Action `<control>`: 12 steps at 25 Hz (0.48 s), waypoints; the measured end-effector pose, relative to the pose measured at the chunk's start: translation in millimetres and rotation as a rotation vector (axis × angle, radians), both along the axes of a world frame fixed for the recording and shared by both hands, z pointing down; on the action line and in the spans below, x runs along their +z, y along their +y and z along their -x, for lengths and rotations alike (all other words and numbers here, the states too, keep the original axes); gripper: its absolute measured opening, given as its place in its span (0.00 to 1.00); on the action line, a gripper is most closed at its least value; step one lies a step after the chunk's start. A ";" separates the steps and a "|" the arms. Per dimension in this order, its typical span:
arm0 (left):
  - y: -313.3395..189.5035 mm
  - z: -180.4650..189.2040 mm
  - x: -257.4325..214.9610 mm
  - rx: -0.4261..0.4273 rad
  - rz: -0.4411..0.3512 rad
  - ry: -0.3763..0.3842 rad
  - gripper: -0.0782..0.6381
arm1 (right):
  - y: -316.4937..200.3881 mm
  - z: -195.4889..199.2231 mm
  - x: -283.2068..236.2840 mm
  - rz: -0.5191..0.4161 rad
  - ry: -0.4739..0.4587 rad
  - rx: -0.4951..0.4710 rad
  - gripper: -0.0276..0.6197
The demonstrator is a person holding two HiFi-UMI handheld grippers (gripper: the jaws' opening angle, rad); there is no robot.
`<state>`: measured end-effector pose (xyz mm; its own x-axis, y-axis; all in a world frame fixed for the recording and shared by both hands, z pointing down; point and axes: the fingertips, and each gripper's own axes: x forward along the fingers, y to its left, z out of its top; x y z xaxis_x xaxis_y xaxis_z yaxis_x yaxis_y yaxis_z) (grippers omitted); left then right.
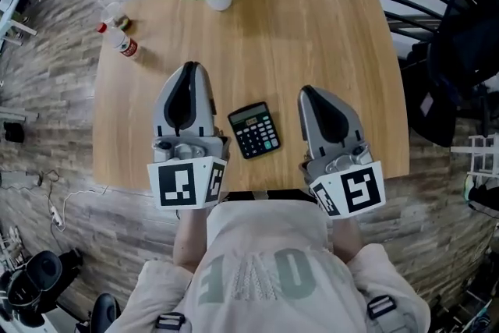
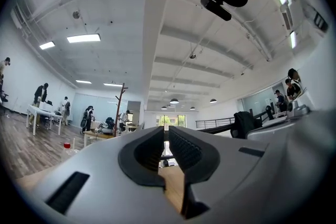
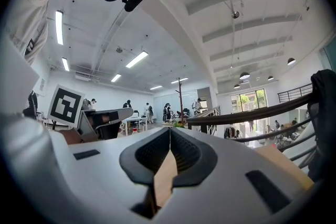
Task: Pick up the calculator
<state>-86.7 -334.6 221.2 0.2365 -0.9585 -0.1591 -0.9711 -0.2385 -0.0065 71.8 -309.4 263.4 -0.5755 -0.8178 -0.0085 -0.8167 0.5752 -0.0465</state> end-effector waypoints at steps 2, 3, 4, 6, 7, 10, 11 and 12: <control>-9.2 -3.6 11.1 0.075 0.055 0.004 0.22 | -4.5 0.3 5.8 0.020 -0.012 0.009 0.07; -14.4 -7.2 19.7 0.127 0.097 0.013 0.40 | -6.1 1.1 9.1 0.031 -0.015 0.012 0.07; -19.5 -10.6 30.9 0.178 0.147 0.023 0.47 | -6.4 2.1 12.7 0.043 -0.017 0.013 0.07; -29.4 -17.9 60.2 0.277 0.259 0.010 0.52 | -5.3 4.3 20.2 0.069 -0.019 0.013 0.07; -33.7 -23.2 77.8 0.335 0.318 -0.025 0.52 | -4.7 5.1 24.1 0.082 -0.020 0.010 0.07; -38.3 -44.1 138.2 0.550 0.531 -0.163 0.52 | -3.9 4.5 36.0 0.123 -0.024 0.004 0.07; -36.9 -50.0 159.1 0.619 0.609 -0.201 0.52 | -3.3 3.4 40.0 0.137 -0.025 0.005 0.07; -34.5 -54.6 179.7 0.682 0.687 -0.239 0.52 | -2.8 2.1 43.8 0.152 -0.027 0.006 0.07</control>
